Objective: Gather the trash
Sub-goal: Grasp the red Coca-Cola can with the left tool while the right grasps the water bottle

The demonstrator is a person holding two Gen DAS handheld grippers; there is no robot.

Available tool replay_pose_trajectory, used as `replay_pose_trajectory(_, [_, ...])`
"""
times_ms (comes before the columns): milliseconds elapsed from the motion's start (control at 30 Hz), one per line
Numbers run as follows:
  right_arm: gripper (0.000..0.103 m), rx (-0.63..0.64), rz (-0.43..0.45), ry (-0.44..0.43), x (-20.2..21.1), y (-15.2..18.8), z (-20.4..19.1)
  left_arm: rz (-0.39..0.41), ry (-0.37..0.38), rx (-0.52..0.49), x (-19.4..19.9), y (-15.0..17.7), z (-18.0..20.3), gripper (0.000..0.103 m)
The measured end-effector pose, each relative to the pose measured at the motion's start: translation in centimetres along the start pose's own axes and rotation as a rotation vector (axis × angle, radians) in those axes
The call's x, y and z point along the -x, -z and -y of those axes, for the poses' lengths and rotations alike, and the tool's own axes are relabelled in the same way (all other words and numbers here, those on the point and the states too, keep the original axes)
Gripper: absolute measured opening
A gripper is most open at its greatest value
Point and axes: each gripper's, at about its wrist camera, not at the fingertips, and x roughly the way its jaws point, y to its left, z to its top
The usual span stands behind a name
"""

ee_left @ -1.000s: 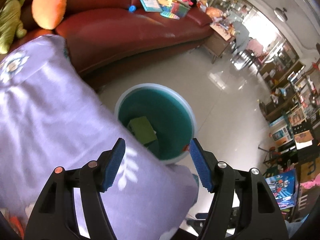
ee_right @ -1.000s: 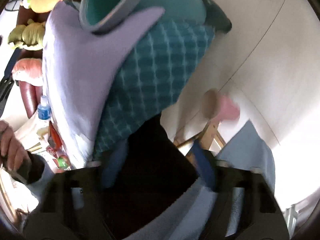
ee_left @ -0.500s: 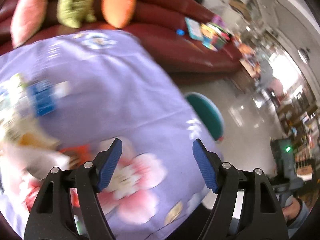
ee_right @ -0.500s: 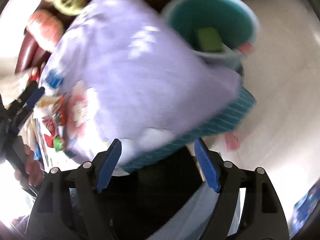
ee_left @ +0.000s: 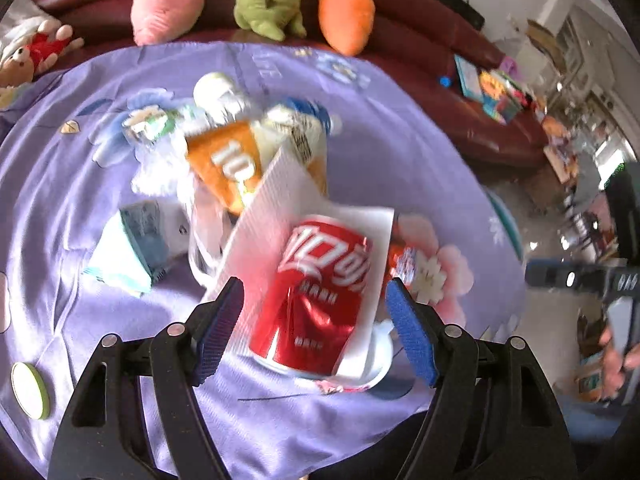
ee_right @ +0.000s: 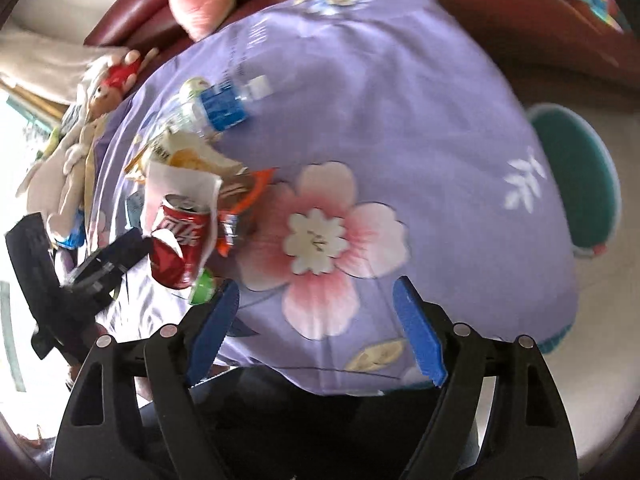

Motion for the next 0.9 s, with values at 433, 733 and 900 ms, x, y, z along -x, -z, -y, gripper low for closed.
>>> replay_pose_trajectory(433, [0.076,0.025,-0.001,0.014,-1.4,-2.0,-1.7,-0.071,0.031,-0.016,-4.7,0.3,0.5,0.067])
replay_pose_trajectory(733, [0.076,0.123,0.016,0.021,-2.0,-5.5,-4.9,0.102,0.034,0.041,3.6,-1.5,-1.8,0.067])
replay_pose_trajectory(900, [0.076,0.225,0.049,0.066,-2.8,-9.2,-7.3,0.172,-0.016,0.103,5.8,-3.7,-4.5,0.067])
